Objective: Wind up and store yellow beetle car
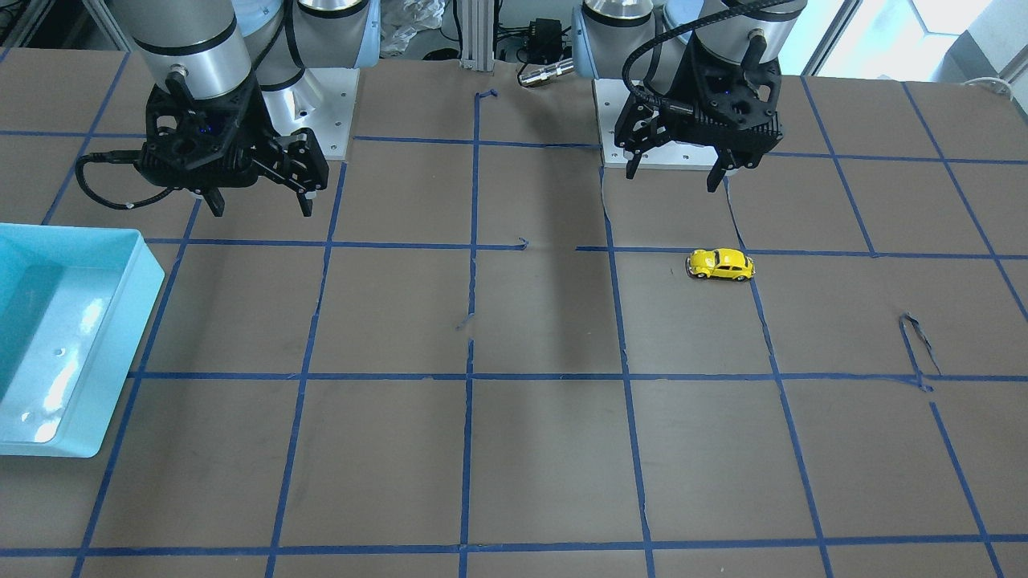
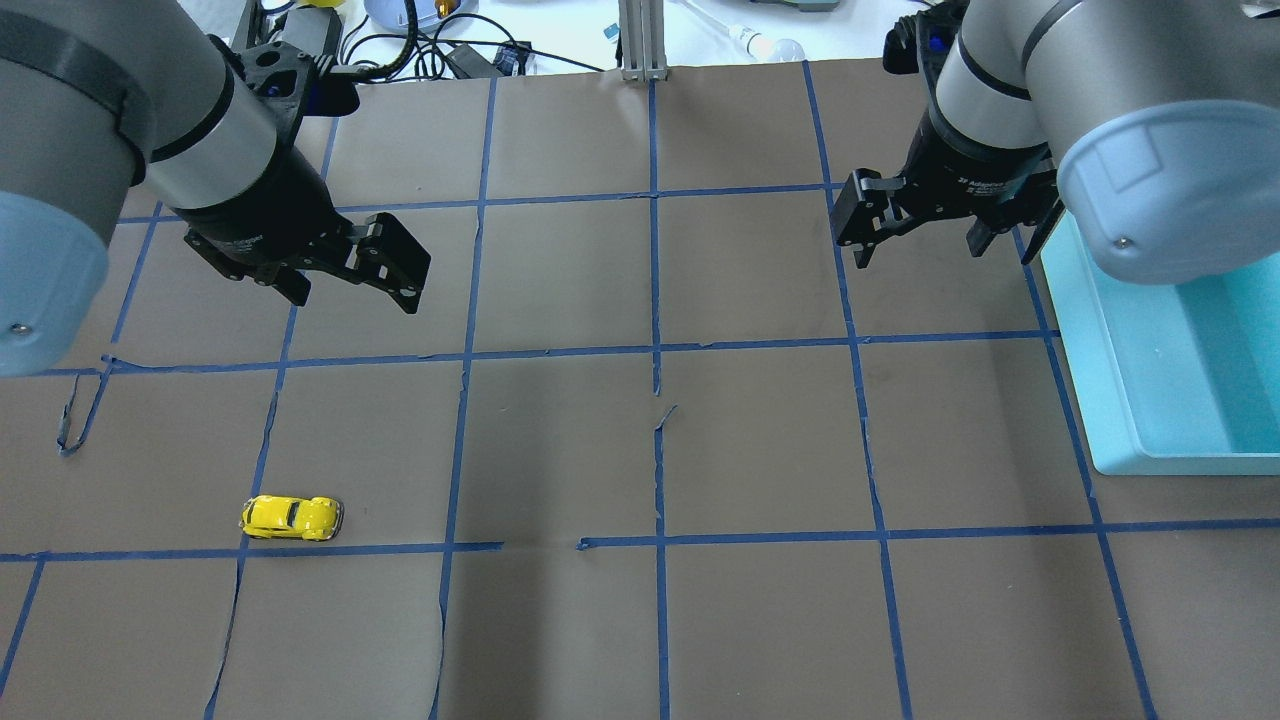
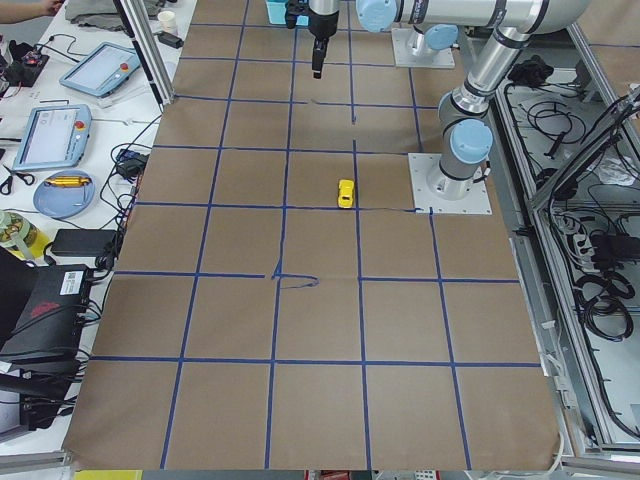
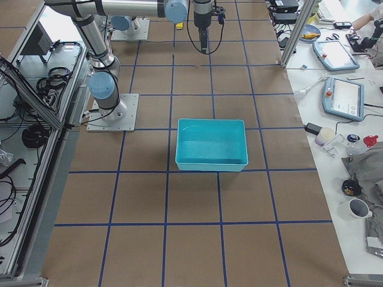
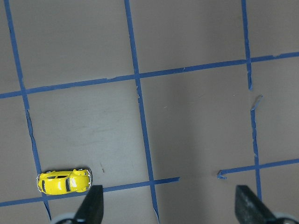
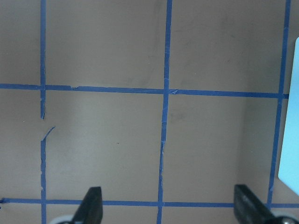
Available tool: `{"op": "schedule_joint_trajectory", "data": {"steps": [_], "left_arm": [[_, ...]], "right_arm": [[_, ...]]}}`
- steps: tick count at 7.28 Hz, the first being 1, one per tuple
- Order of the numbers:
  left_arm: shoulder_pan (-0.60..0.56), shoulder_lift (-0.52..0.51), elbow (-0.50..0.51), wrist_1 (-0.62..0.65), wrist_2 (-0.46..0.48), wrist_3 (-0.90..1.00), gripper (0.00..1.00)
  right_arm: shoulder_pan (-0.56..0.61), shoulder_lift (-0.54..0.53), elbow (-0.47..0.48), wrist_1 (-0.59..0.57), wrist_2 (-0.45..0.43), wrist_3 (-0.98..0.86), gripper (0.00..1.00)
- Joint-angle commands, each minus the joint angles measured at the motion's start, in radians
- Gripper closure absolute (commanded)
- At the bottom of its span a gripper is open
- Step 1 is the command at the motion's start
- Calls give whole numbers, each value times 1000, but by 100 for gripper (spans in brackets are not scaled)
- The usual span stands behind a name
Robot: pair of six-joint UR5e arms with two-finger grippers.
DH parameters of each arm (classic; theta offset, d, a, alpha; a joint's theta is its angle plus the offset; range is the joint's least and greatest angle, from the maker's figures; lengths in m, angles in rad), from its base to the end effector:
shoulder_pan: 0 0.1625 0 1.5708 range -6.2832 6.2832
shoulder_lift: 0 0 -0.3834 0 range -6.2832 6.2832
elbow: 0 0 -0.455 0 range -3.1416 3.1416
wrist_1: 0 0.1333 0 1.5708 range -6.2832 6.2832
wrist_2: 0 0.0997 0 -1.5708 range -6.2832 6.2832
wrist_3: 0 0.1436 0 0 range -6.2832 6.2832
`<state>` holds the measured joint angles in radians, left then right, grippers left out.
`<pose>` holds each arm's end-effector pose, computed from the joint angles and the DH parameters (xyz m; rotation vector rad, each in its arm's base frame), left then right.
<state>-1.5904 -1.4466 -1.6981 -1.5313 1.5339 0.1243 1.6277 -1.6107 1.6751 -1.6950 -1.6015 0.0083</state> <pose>-0.1486 -0.5095 0.4018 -0.2243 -3.0980 0.0594 0.1598 -0.5386 0.3790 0.0742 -3.1105 0.0946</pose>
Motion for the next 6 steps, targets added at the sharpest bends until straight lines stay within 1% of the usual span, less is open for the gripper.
{"op": "schedule_joint_trajectory", "data": {"steps": [1,2,3,4,5,6], "left_arm": [[3,0,0,-4,0,46,0],[4,0,3,-13,0,104,0],[6,2,3,-82,3,290,0],[7,2,5,-146,81,477,0],[9,3,-5,-173,177,646,0],[15,5,-21,-208,192,808,0]], "right_arm": [[0,0,2,2,-2,-1,0],[0,0,0,2,0,-1,0],[0,0,2,0,0,-1,0],[0,2,2,0,0,-1,0],[0,0,2,2,-2,1,0],[0,0,2,2,0,-1,0]]}}
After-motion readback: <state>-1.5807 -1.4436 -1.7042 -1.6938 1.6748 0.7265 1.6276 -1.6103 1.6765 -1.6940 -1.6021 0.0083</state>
